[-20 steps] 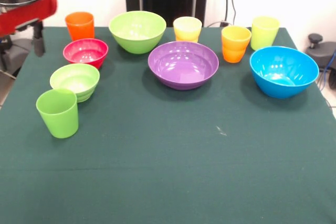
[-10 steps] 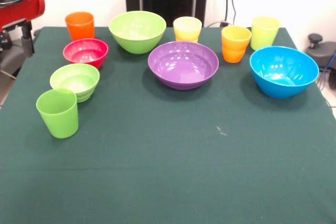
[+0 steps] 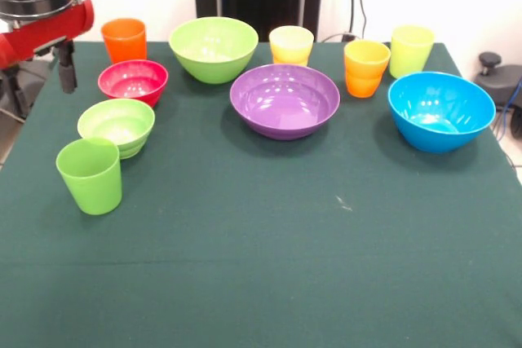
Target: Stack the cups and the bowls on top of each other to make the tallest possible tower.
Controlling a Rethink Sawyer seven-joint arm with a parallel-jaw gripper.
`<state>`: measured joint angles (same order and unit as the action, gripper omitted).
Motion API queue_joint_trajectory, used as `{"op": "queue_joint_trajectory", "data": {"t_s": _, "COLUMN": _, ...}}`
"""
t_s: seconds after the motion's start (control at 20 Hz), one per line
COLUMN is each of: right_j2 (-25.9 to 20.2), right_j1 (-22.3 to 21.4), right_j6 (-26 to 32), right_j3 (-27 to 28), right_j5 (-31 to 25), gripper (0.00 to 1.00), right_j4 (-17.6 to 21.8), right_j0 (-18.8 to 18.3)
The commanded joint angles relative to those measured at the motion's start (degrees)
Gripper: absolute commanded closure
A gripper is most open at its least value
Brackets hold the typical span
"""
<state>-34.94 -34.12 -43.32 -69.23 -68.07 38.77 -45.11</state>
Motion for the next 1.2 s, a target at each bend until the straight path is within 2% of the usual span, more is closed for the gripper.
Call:
{"op": "queue_joint_trajectory", "data": {"t_s": 0.05, "right_j2": -0.1, "right_j1": 0.6, "right_j6": 2.8, "right_j3": -7.4, "right_j5": 4.7, "gripper": 0.00, "right_j4": 0.5, "right_j0": 2.1}}
{"op": "queue_joint_trajectory", "data": {"t_s": 0.85, "right_j2": -1.6, "right_j1": 0.2, "right_j6": 1.4, "right_j3": -12.6, "right_j5": 9.7, "gripper": 0.00, "right_j4": -3.1, "right_j0": 0.8}}
{"op": "queue_joint_trajectory", "data": {"t_s": 1.2, "right_j2": -2.2, "right_j1": 1.3, "right_j6": 2.2, "right_j3": -11.2, "right_j5": 10.6, "gripper": 0.00, "right_j4": -4.0, "right_j0": 0.8}}
